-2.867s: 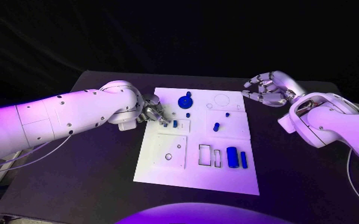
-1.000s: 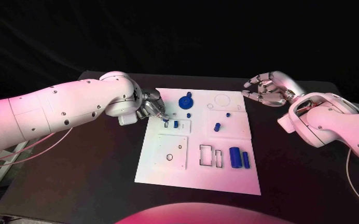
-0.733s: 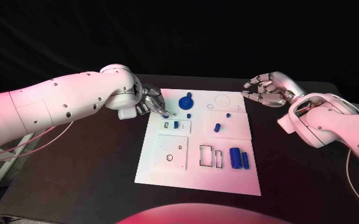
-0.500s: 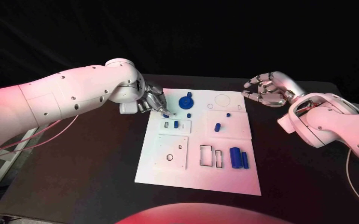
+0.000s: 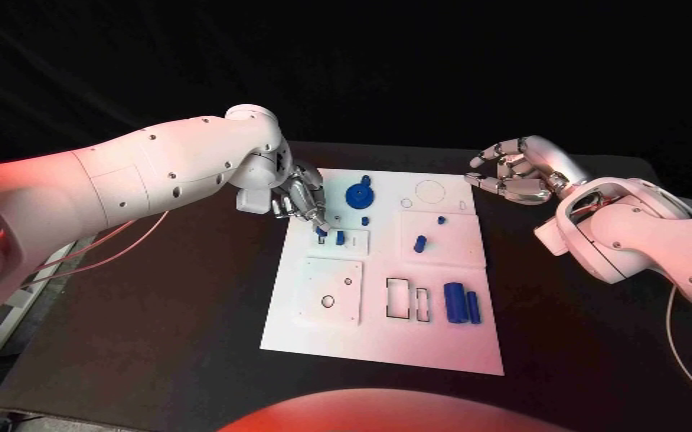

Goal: Assemble the parts on the task board

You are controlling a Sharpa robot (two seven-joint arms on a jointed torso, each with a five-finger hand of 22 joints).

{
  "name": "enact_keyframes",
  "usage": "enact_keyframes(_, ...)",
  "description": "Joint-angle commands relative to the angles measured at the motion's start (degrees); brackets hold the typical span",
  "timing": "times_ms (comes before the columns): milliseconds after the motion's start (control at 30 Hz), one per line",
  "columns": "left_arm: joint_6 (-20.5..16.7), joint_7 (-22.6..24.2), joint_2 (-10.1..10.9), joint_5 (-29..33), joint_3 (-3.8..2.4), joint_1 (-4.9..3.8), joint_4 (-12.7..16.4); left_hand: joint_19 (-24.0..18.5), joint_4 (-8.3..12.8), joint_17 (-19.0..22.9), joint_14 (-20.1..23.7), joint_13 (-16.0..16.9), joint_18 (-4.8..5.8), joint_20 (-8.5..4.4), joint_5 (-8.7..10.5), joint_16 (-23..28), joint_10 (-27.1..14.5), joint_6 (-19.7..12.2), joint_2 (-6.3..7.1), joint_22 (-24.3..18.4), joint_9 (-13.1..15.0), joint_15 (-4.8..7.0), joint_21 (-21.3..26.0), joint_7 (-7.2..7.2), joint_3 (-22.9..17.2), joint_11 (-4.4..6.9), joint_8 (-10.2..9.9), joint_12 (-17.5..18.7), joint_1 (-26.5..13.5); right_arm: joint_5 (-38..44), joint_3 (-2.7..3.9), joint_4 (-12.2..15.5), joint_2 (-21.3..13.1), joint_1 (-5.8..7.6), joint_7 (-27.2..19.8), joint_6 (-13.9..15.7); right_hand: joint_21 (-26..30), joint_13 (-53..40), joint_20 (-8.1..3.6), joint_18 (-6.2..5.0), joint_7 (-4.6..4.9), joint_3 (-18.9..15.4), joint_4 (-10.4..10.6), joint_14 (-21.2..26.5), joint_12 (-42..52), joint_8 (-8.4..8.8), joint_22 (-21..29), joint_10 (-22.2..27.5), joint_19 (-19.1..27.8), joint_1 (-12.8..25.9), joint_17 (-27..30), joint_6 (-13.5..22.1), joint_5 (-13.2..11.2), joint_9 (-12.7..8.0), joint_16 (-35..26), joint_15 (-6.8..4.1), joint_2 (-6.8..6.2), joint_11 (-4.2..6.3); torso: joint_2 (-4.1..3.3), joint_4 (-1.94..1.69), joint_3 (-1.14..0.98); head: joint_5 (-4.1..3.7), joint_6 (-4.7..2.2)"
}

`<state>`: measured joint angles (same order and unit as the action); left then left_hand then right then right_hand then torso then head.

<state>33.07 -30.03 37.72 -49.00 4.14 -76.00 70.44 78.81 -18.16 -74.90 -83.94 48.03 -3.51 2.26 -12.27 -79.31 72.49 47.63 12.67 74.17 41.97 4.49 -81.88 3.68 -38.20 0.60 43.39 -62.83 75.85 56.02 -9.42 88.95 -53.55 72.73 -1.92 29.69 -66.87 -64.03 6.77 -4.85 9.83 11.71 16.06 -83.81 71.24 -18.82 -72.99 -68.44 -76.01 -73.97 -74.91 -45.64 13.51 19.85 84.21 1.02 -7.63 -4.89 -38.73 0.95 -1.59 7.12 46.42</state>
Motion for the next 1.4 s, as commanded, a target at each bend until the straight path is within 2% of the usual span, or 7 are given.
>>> enact_keyframes(33, 4.0, -0.1, -0.6, -1.0, 0.15, -0.11, -0.4, -0.3, 9.7, -2.2, -2.4, -0.1, -0.28, 0.06, 0.36, 0.2, -0.5, -0.3, -0.22, 0.1, 0.7, -0.48, 0.2, 0.18, -9.4, 0.03, 0.0, 0.3, 0.0, 0.4, 0.01, 0.1, 0.1, -0.04, -0.6, 0.1, 0.4, 0.0, -0.1, -0.84, -0.07, 0.0, 0.2, -2.9, -0.1, -0.32, 0.1, 0.2, 0.3, -0.3, -0.9, 0.3, 0.4, 0.1, -0.2, -0.39, 0.23, -0.08, 0.0, -0.05, 0.01, 0.03, 0.13)
enact_keyframes(400, 2.2, -0.2, -2.2, -3.9, 0.84, -0.1, -1.4, 0.1, 10.5, -2.2, -2.4, 0.3, -0.17, 0.09, 0.17, 0.1, -0.3, -0.2, -0.16, 0.6, 0.9, -0.51, -0.1, 0.27, -9.8, -0.03, 0.0, 0.1, 0.2, 0.3, 0.01, 0.1, 0.1, -0.07, -0.8, 0.2, 0.3, 0.0, -0.11, -0.82, -0.07, -0.1, 0.3, -2.9, -0.1, -0.38, 0.0, 0.2, 0.2, -0.3, -1.0, 0.3, 0.4, 0.1, -0.2, -0.4, 0.27, -0.08, -0.02, -0.01, 0.0, 0.22, 0.2)
enact_keyframes(733, 1.4, -0.5, -2.8, -6.0, 1.42, -0.07, -1.7, 0.3, 10.7, -2.2, -2.4, 0.5, -0.11, 0.09, 0.11, 0.1, -0.2, -0.2, -0.18, 0.9, 0.9, -0.51, -0.2, 0.29, -10.0, -0.04, 0.0, 0.0, 0.2, 0.3, 0.01, 0.2, 0.1, -0.09, -0.8, 0.2, 0.3, 0.0, -0.11, -0.81, -0.08, -0.2, 0.3, -2.9, 0.0, -0.4, 0.0, 0.2, 0.2, -0.3, -1.0, 0.3, 0.4, 0.1, -0.2, -0.4, 0.28, -0.07, 0.02, -0.02, -0.02, 0.25, 0.37)
enact_keyframes(1400, 2.8, -0.9, -3.4, -7.5, 1.67, -0.07, -2.5, 0.4, 10.9, -2.2, -2.4, 0.7, -0.07, 0.09, 0.1, 0.1, -0.1, -0.1, -0.16, 1.0, 1.0, -0.52, -0.3, 0.32, -10.1, -0.05, 0.0, -0.2, 0.2, 0.4, 0.01, 0.3, -0.1, -0.1, -0.8, 0.3, 0.3, 0.0, -0.11, -0.81, -0.08, -0.2, 0.3, -2.9, 0.0, -0.4, 0.0, 0.2, 0.2, -0.3, -1.0, 0.3, 0.4, 0.1, -0.2, -0.4, 0.28, -0.07, 0.05, -0.04, -0.04, 0.21, 0.57)
